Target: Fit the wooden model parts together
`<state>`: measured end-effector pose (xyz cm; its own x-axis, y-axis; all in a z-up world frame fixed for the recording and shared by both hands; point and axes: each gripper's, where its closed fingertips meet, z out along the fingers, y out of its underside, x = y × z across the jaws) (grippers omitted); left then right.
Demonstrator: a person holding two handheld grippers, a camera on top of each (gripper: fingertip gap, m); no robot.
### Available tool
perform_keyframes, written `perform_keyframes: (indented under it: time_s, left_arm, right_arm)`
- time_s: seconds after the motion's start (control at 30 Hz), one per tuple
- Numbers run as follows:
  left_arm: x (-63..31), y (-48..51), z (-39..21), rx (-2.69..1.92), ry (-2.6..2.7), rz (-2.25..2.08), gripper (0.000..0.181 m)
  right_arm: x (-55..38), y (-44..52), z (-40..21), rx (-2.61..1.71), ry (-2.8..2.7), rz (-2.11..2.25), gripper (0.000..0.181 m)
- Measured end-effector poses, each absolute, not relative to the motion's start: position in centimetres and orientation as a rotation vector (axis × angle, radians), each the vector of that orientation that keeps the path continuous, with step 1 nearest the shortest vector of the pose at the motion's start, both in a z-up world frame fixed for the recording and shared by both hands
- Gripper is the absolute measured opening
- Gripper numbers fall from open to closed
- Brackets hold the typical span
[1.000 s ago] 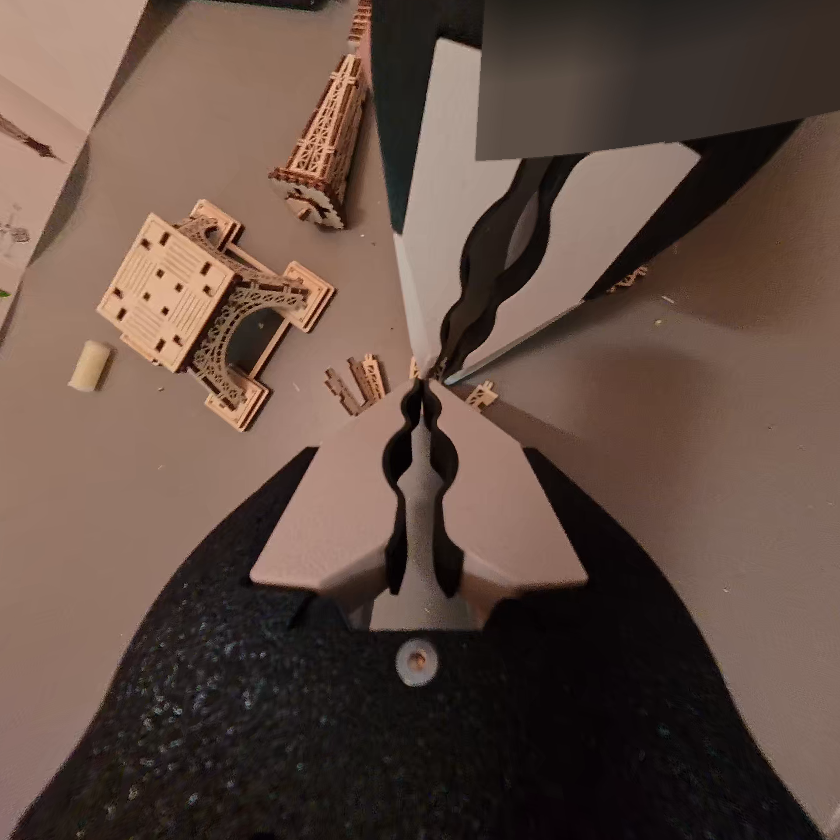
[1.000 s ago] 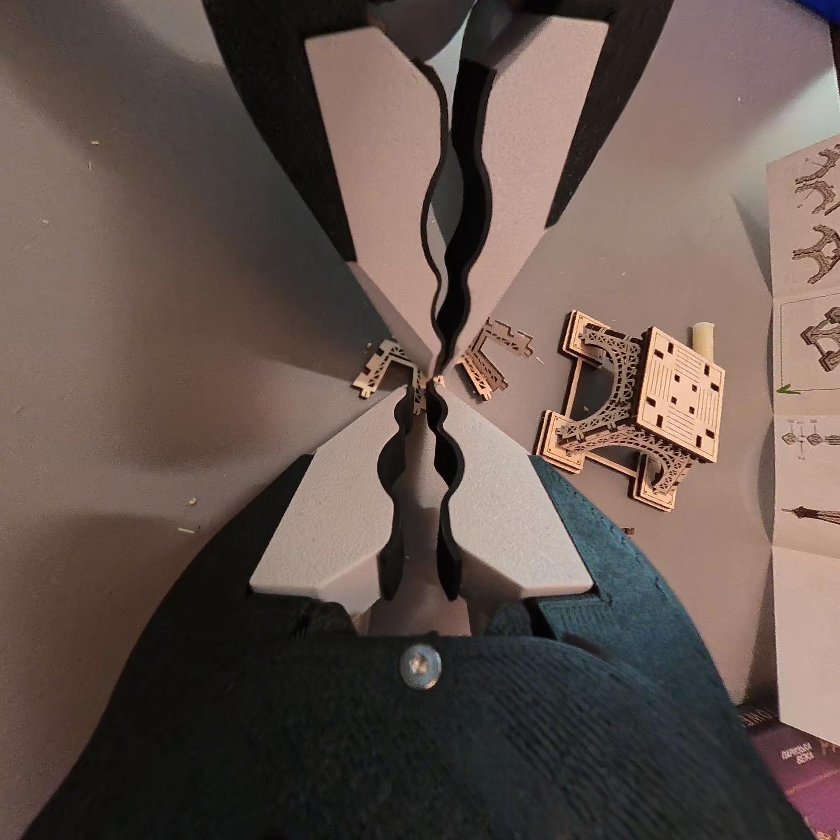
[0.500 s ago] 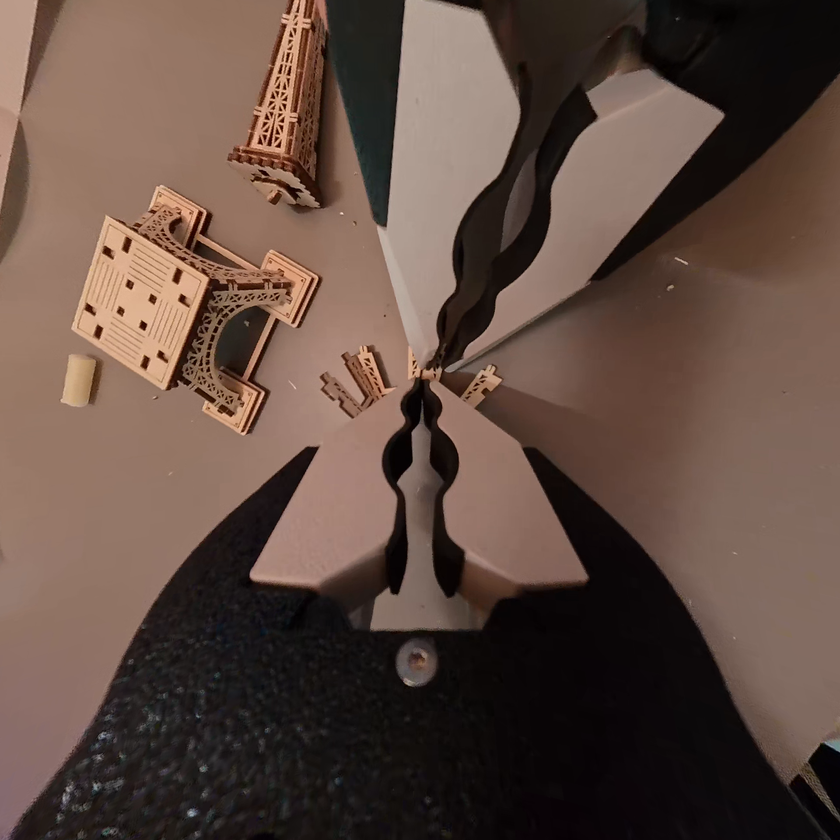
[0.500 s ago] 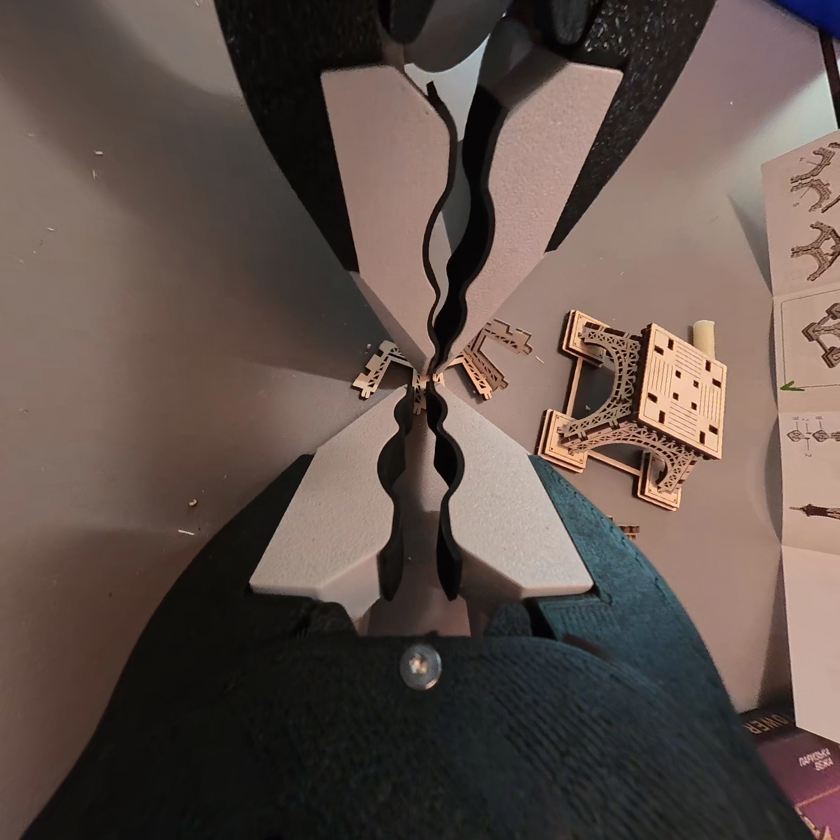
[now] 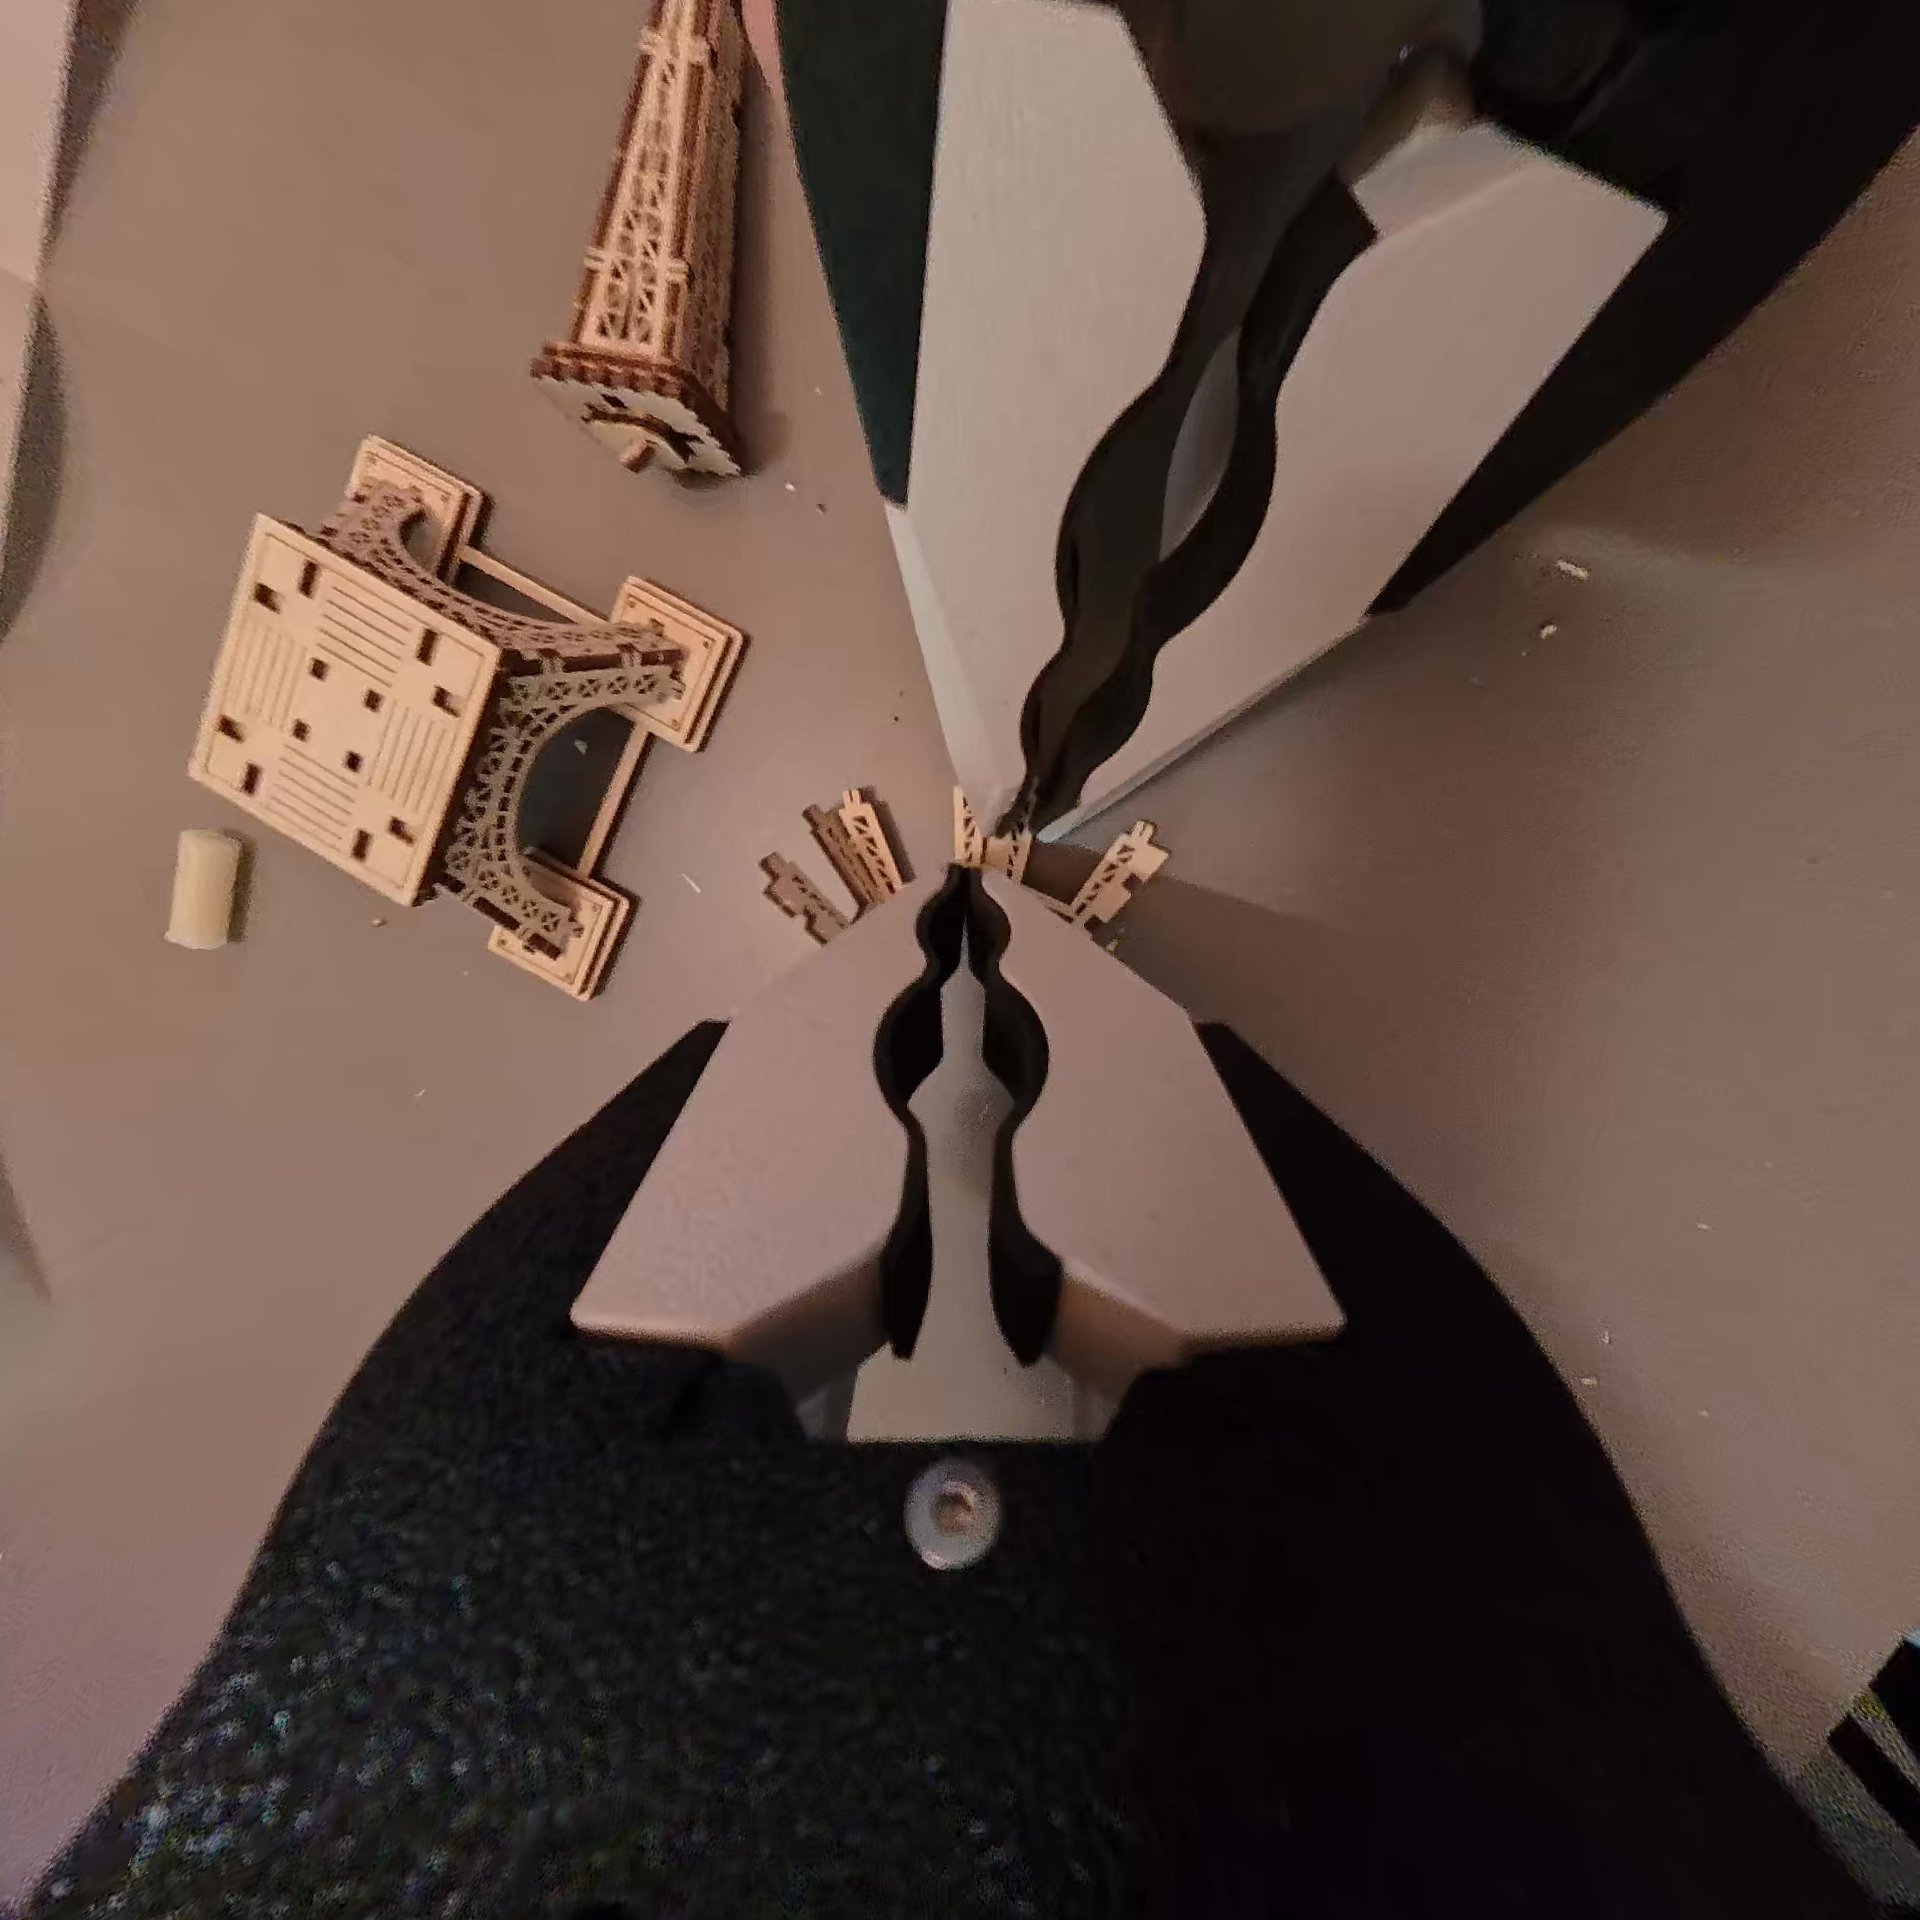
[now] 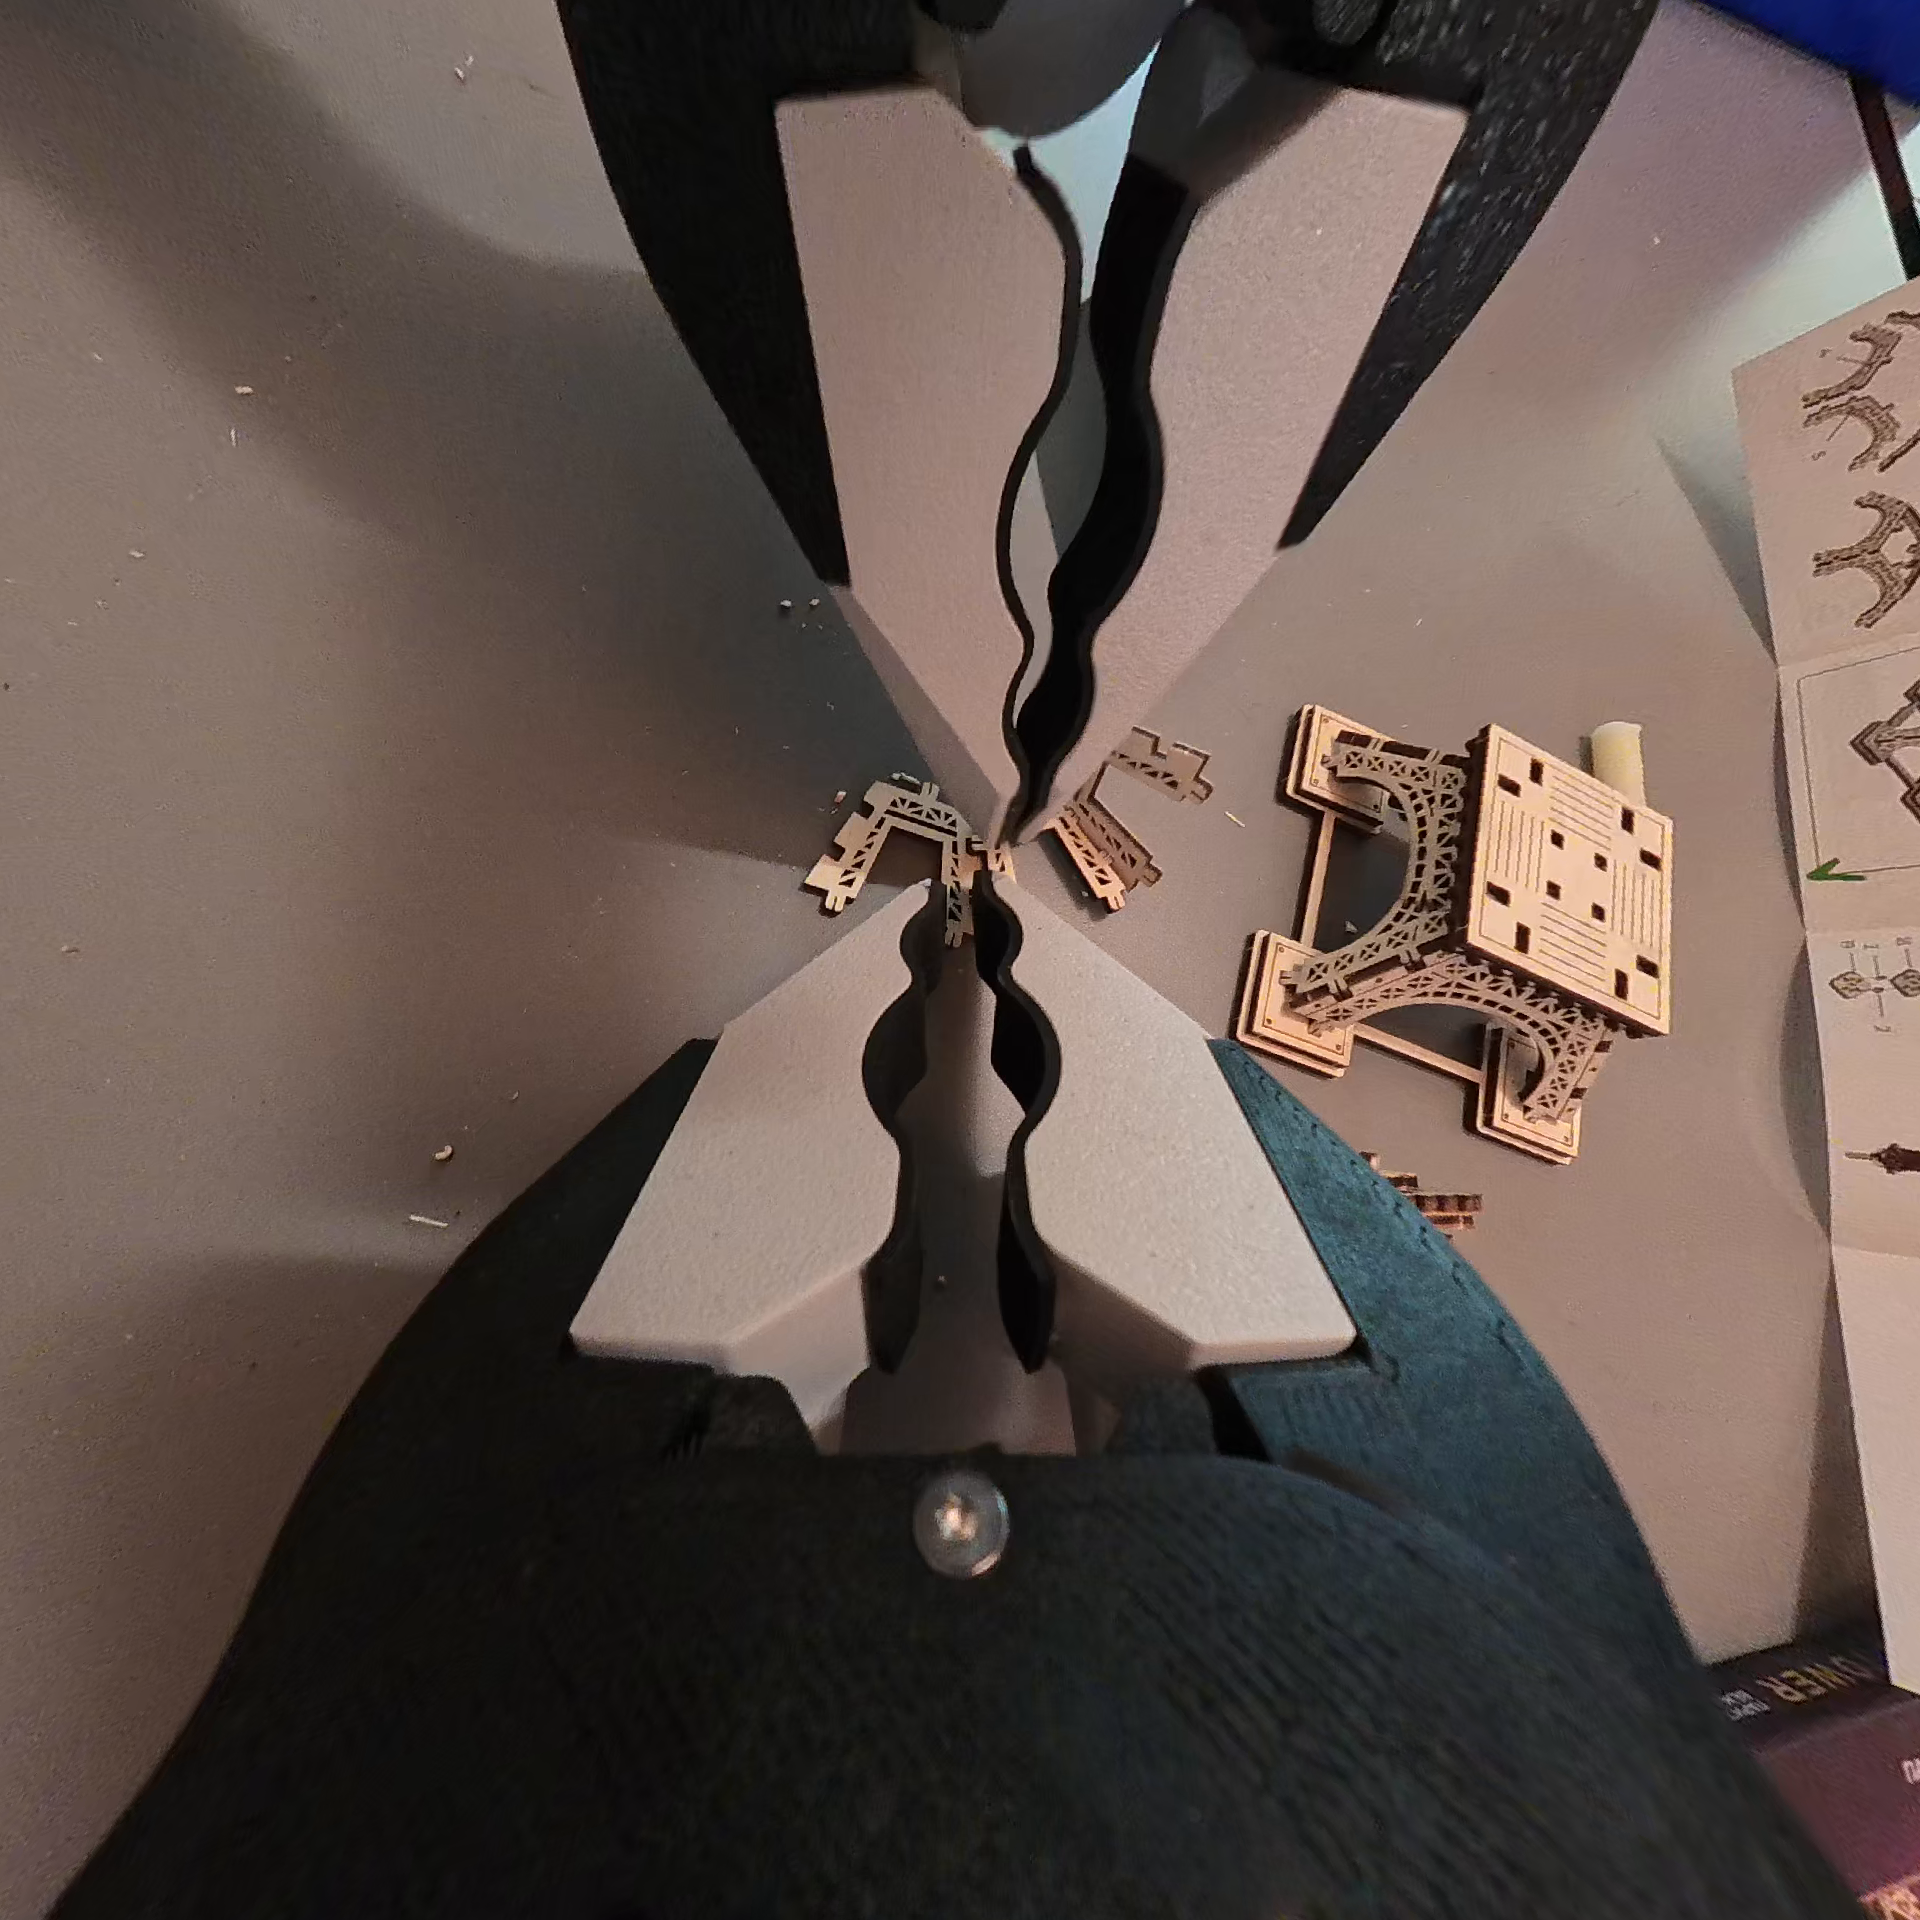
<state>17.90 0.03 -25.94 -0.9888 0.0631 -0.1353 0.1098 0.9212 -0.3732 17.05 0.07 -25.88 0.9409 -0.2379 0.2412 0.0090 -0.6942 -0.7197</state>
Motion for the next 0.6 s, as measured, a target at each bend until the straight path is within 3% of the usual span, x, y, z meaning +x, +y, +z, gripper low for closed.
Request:
perform_keyframes:
  time_s: [0.03,0.6]
  left_arm:
    - [17.84,0.07,-26.1,0.139,2.967,-0.576,0.0]
    - [17.49,0.28,-26.34,0.255,3.07,-0.418,0.0]
  right_arm:
    - [17.04,0.07,-25.88,-2.306,0.161,-0.404,0.004]
    - [17.07,0.16,-25.79,-2.258,0.201,-0.364,0.003]
